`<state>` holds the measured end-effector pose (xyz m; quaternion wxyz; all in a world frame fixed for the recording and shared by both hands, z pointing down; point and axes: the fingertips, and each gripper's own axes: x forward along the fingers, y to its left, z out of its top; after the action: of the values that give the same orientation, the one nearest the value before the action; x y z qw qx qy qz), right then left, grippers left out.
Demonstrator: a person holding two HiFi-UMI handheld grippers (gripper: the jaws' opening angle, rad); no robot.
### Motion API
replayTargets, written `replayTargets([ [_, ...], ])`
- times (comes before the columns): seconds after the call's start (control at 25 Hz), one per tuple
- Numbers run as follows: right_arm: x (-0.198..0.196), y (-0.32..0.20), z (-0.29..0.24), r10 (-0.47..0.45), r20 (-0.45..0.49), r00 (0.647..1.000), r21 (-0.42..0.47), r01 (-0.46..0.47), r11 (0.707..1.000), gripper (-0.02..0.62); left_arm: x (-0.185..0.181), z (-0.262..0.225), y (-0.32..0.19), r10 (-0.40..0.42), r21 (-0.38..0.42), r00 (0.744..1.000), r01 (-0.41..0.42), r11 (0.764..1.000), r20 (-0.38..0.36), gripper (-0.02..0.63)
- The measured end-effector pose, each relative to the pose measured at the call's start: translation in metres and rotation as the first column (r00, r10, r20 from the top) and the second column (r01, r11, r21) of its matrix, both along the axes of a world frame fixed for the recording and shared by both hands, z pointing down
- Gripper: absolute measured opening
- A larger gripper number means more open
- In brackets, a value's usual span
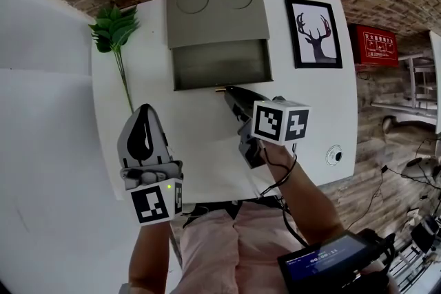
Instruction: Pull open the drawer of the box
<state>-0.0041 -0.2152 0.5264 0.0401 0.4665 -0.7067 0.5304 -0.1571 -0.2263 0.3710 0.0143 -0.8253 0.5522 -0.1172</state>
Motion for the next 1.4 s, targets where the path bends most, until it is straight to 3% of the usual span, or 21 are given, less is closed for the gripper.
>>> replayTargets([
  [1.4,-0.005,0.038,0.003,0.019,0.001,1.0,-0.006,-0.019,1.0,0.054,0.001,-0.013,0.035,0.031,0.024,0.999,-0.031,0.999,0.01,0.009],
])
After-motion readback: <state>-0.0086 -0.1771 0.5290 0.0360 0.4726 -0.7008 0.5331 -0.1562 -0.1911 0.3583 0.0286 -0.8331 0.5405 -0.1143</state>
